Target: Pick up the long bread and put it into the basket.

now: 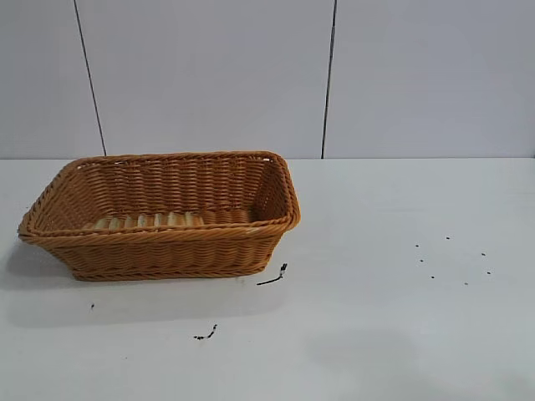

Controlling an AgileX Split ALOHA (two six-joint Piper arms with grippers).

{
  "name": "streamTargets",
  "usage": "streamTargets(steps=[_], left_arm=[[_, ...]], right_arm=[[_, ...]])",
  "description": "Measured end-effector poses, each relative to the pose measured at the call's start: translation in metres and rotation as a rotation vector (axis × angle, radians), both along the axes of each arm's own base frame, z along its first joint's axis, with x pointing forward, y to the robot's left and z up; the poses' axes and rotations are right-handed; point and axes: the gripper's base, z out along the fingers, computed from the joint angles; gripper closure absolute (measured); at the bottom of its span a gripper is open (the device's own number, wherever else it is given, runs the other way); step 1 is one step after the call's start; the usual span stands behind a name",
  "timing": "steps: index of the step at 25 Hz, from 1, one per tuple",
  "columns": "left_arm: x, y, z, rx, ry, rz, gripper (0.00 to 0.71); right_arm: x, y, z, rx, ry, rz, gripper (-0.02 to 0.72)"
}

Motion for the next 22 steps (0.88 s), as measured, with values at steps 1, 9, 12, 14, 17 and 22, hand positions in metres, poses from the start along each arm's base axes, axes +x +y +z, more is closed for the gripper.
streamTargets(steps=[1,9,12,14,17,22], left_arm=[[0.000,0.000,0.000,0.000,0.000,0.000,0.017],[0.000,0.000,0.000,0.000,0.000,0.000,0.017],[0.000,0.000,0.000,0.000,0.000,0.000,0.017],[0.000,0.000,0.000,0.000,0.000,0.000,0.017],[0.000,0.000,0.000,0.000,0.000,0.000,0.017],[0.000,0.000,0.000,0.000,0.000,0.000,0.017]], right_arm=[[0.001,0.000,-0.001,0.001,-0.010,-0.001,0.014],[0.005,0.000,-0.004,0.002,-0.031,-0.003,0.014],[0.005,0.000,-0.003,0.002,-0.032,-0.003,0.013],[0.004,0.000,-0.003,0.002,-0.034,-0.003,0.013],[-0.003,0.000,-0.003,0.002,-0.082,-0.003,0.013],[-0.013,0.000,-0.003,0.002,-0.143,-0.003,0.013]])
